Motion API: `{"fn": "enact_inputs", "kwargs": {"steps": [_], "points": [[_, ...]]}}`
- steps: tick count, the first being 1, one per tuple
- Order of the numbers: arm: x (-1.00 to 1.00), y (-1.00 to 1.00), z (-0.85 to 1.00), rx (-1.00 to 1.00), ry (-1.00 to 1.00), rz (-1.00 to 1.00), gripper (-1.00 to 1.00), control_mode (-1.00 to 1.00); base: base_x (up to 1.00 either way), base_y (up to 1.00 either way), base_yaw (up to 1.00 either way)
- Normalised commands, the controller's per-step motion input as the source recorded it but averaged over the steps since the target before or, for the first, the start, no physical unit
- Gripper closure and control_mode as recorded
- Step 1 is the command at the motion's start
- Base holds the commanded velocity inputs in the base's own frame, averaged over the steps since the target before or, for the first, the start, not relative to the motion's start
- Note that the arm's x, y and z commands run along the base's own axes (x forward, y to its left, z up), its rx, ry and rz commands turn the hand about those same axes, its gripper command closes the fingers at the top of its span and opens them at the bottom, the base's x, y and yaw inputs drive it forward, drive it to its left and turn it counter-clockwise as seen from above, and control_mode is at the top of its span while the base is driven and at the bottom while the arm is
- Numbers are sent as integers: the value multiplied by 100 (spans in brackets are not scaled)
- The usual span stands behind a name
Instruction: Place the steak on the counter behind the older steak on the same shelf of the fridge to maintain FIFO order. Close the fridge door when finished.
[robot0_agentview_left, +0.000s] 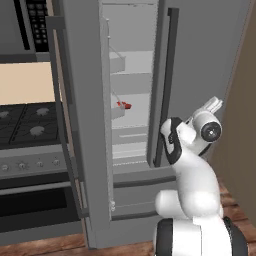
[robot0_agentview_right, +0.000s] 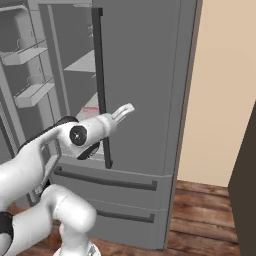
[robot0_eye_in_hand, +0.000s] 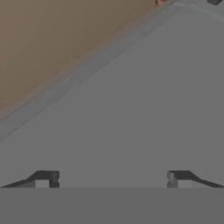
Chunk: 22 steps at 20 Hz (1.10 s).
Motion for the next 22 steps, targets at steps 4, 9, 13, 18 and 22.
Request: {"fn": "enact_inputs", "kwargs": {"steps": [4, 9, 13, 18, 22], "points": [[-100, -13, 100, 0, 7, -13, -100, -100, 0, 0, 0], [-100, 0, 98, -3, 7, -8, -100, -100, 0, 0, 0], [-99, 19, 50, -12, 16, -2, -100, -100, 0, 0, 0], [-91, 53, -2, -19, 16, 0, -100, -100, 0, 0, 0], [-91, 71, -44, -24, 3, 1, -100, -100, 0, 0, 0]]}}
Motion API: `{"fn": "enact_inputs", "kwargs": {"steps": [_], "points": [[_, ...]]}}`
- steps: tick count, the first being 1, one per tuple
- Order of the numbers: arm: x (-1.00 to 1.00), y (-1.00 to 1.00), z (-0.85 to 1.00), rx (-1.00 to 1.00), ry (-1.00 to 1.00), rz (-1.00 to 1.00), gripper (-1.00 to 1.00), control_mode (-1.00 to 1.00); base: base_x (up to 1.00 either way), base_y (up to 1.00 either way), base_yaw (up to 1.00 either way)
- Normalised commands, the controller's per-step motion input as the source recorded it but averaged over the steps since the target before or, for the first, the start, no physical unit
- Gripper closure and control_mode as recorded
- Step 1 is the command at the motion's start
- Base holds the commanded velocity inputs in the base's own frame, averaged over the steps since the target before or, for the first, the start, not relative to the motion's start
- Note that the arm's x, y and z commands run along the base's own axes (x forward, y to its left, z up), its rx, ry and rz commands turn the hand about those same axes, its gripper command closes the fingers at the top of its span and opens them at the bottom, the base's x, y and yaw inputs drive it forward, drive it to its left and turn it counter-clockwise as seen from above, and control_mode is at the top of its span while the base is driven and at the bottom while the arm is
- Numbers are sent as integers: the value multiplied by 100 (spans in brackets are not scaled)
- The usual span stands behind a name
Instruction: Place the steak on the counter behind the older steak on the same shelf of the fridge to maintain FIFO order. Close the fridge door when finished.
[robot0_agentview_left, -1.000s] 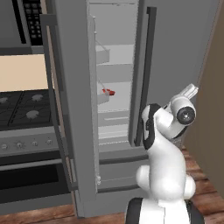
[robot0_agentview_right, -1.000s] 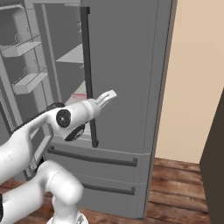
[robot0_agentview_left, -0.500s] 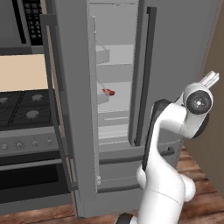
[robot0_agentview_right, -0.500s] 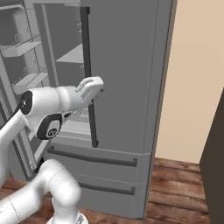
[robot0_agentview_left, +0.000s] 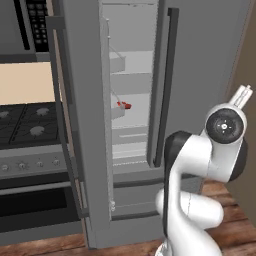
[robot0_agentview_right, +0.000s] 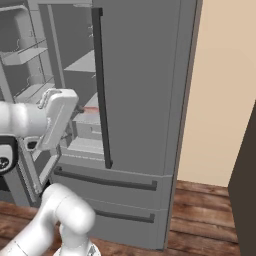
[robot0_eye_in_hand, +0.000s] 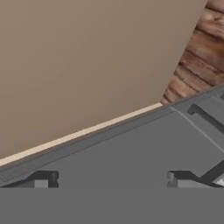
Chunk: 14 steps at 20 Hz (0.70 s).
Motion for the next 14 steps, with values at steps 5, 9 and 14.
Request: {"fn": "enact_inputs", "kwargs": {"steps": [5, 9, 14], "points": [[-87, 80, -43, -23, 0, 11, -100, -100, 0, 0, 0], [-72, 84, -4, -13, 0, 7, -100, -100, 0, 0, 0], [-12, 100, -17, -2, 0, 7, -100, -100, 0, 0, 0]]}}
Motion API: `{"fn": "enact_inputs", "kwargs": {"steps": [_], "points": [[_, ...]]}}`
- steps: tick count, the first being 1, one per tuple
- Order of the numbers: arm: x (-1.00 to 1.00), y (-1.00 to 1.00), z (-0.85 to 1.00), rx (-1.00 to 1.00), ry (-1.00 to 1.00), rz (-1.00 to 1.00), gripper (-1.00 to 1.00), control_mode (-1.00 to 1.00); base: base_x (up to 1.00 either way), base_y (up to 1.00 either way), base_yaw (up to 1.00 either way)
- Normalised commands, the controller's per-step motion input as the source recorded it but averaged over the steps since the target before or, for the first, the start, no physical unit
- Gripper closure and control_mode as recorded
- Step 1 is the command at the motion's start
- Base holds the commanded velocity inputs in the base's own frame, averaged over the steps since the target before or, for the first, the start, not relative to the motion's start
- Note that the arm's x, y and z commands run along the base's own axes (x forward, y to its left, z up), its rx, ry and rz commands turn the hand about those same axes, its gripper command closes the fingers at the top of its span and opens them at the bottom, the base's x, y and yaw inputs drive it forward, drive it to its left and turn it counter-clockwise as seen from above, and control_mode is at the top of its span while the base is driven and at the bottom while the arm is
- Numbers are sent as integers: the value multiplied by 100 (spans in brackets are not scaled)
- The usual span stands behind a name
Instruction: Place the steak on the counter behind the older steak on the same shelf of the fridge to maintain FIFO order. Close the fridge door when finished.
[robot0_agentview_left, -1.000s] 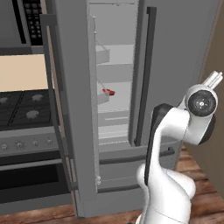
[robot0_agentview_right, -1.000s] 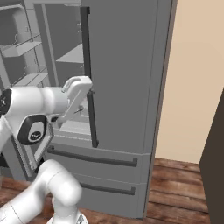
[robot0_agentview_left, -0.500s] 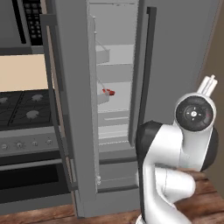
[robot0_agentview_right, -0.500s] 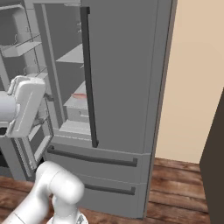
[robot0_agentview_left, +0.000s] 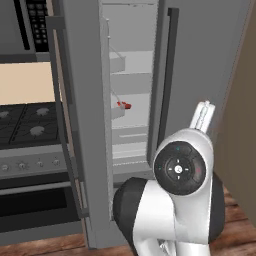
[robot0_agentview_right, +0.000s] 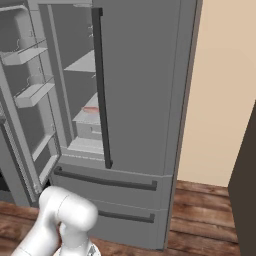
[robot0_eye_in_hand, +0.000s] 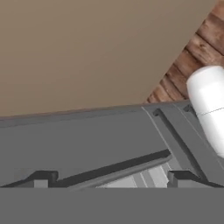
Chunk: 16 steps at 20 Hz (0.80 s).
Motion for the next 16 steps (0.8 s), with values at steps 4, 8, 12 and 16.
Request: {"fn": "enact_inputs", "kwargs": {"steps": [4, 8, 12, 16], "points": [[0, 100, -36, 0, 0, 10, -100, -100, 0, 0, 0], [18, 100, -36, 0, 0, 5, -100, -100, 0, 0, 0], [35, 100, -35, -1, -3, 1, -100, -100, 0, 0, 0], [47, 100, -32, -3, -5, 0, -100, -100, 0, 0, 0]]}}
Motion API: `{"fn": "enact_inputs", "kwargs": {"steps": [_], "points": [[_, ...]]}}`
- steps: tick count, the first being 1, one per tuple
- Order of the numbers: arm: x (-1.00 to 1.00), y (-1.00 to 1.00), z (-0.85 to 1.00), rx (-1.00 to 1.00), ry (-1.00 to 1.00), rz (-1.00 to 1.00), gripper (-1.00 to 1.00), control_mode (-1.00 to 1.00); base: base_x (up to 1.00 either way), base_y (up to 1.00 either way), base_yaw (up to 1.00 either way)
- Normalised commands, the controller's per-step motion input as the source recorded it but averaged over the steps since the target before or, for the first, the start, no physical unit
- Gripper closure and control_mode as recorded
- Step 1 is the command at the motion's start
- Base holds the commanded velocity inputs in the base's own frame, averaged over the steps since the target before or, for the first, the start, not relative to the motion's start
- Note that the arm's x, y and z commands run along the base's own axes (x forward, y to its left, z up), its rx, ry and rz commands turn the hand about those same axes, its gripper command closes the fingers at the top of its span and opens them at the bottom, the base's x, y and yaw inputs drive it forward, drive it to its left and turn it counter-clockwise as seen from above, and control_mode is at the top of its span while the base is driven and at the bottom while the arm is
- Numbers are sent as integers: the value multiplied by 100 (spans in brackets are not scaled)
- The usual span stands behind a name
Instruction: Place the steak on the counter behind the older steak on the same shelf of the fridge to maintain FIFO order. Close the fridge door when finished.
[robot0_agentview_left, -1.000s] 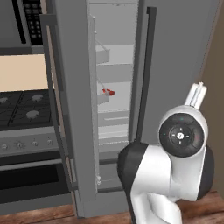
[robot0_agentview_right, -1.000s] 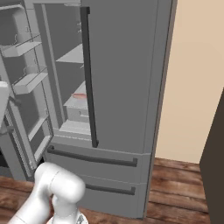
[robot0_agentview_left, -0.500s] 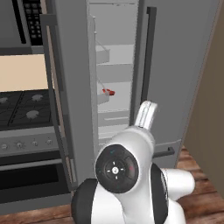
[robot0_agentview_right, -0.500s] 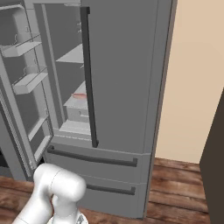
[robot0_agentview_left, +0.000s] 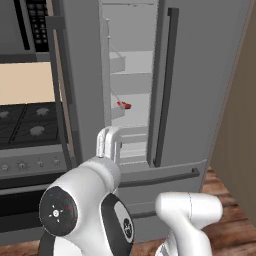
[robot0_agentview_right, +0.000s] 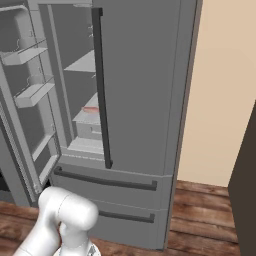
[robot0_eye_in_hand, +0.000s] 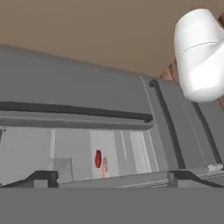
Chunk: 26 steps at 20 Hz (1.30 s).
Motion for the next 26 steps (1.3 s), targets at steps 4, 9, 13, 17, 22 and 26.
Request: {"fn": "enact_inputs", "kwargs": {"steps": [4, 9, 13, 17, 22, 26], "points": [[52, 100, -22, -7, -7, 0, -100, -100, 0, 0, 0], [56, 100, -19, -8, -8, 0, -100, -100, 0, 0, 0], [66, 88, -20, -6, -6, 0, -100, -100, 0, 0, 0], [77, 72, -23, -4, -2, 0, -100, -100, 0, 0, 0], [74, 53, -21, -1, -1, 0, -100, -100, 0, 0, 0], [67, 10, -17, 0, 0, -3, -100, -100, 0, 0, 0]]}}
